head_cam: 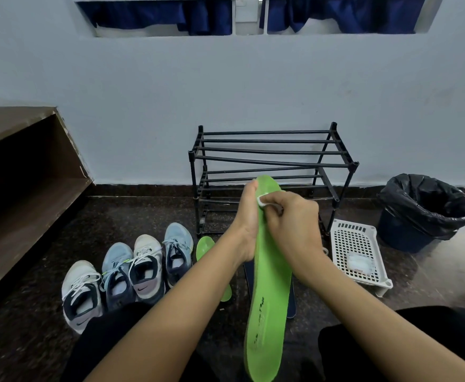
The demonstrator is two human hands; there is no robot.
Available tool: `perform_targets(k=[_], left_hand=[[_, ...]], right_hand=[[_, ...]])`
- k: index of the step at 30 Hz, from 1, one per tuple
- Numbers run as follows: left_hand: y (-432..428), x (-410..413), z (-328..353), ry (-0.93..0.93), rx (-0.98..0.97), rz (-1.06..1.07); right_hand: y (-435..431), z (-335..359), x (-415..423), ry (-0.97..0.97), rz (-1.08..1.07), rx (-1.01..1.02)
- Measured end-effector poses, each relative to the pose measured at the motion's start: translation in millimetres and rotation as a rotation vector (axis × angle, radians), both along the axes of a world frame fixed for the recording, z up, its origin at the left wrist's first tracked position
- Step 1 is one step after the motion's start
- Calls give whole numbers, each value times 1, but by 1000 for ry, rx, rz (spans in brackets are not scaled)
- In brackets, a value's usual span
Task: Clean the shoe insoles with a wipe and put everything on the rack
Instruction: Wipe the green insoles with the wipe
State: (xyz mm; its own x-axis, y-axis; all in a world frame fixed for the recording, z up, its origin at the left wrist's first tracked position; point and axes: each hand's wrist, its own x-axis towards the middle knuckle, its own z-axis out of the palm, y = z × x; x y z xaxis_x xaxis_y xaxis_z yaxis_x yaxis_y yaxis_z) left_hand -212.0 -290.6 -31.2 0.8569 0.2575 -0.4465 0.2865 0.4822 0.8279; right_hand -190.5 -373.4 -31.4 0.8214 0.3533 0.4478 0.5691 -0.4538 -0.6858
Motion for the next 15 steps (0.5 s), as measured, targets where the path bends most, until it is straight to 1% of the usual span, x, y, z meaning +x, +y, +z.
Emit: perform_targets(k=[3, 6, 10, 12, 15], left_hand=[[7, 3, 0, -33, -41, 68], [9, 4, -1, -16, -35, 94], [3, 4, -3, -12, 31, 17], [-5, 4, -3, -35, 27, -46], [-12, 6, -6, -53, 2, -77]], right_hand=[[3, -4, -10, -8, 43, 0], [4, -4, -7, 15, 52, 2], [3, 1, 5, 4, 15, 19], [1, 5, 15, -19, -32, 36], [-3, 8, 25, 26, -83, 63]])
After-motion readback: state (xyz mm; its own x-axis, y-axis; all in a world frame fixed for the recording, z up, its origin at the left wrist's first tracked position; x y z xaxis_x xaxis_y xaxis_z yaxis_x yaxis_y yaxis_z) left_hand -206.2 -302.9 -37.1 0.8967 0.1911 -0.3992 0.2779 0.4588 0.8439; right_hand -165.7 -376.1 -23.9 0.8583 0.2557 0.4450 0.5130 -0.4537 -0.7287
